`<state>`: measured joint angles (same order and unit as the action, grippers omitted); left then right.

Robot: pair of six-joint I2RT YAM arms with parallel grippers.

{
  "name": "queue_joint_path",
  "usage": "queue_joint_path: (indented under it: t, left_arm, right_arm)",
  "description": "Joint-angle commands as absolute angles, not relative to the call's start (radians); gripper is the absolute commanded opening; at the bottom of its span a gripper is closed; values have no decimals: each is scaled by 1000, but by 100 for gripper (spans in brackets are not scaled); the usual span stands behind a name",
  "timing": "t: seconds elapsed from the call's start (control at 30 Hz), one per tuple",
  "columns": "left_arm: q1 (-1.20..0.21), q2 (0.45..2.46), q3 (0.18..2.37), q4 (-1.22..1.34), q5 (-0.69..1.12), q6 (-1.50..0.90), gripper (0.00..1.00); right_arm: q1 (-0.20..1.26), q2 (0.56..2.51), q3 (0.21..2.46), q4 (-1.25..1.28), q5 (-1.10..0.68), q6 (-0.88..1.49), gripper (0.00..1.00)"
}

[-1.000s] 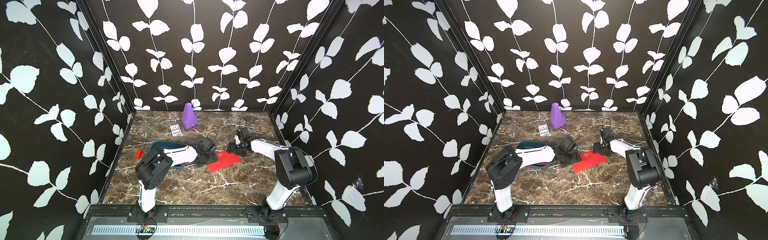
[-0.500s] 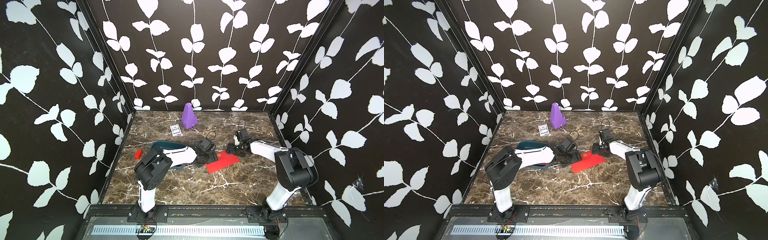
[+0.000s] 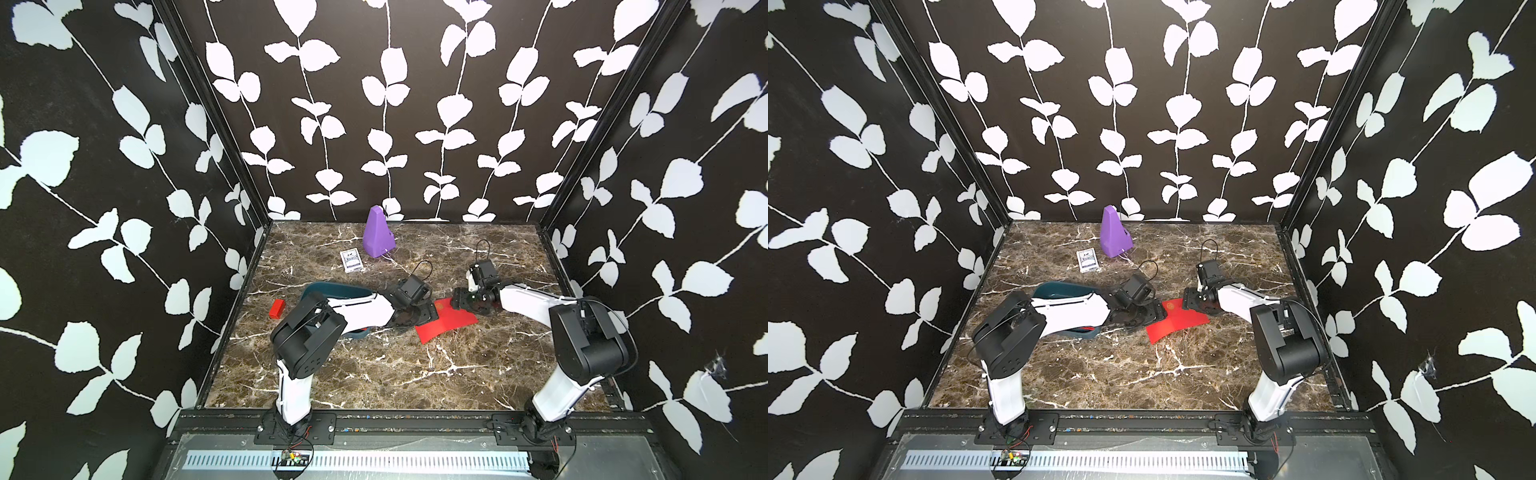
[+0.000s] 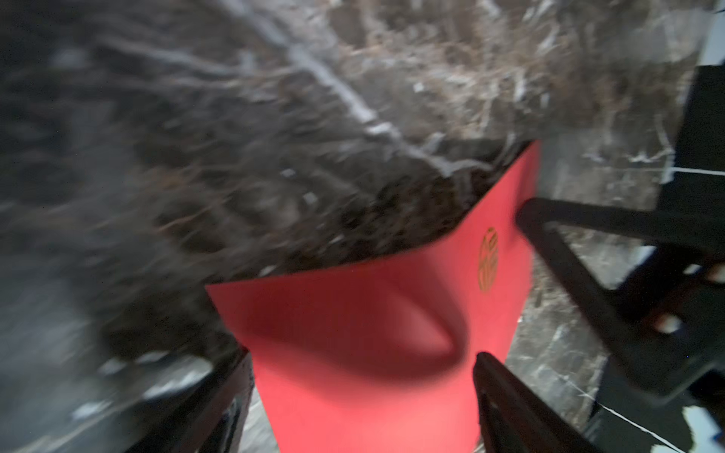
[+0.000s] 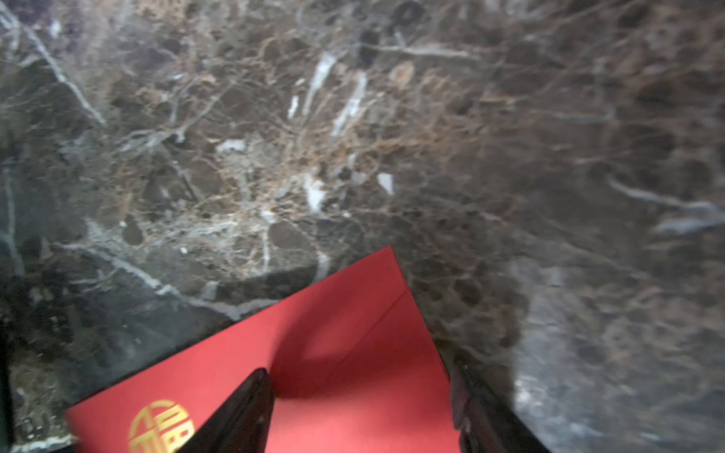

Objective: Put the sealed envelopes into the storage box
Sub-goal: Pick up the envelope from the center of the board.

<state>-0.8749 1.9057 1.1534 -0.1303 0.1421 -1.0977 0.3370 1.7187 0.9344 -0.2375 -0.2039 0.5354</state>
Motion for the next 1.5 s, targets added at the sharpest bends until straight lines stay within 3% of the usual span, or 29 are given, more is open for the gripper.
queue_joint_path:
  t: [0.0, 0.4, 0.77, 1.1, 1.3, 1.47]
  left_arm:
    - [-882, 2015, 1098, -164, 179, -1088, 91]
    - [-879, 2005, 1175, -355, 90, -998, 89]
    - [-879, 2035, 1216, -480, 10, -950, 71]
    - [-859, 2040, 1281, -587, 70, -541, 65]
    - [-814, 2024, 1282, -584, 198, -326, 65]
    - [-789, 1996, 1281, -593, 279, -141, 66]
  right_arm:
    - [393, 1810, 842, -368, -403, 583, 72]
    - [393, 1816, 851, -370, -395, 589, 72]
    - [391, 1765, 828, -356, -406, 603, 73]
    - [307, 1520, 900, -381, -363, 369, 82]
    - [308, 1530, 958, -381, -581, 154, 74]
    - [310, 1627, 989, -401, -653, 46, 69]
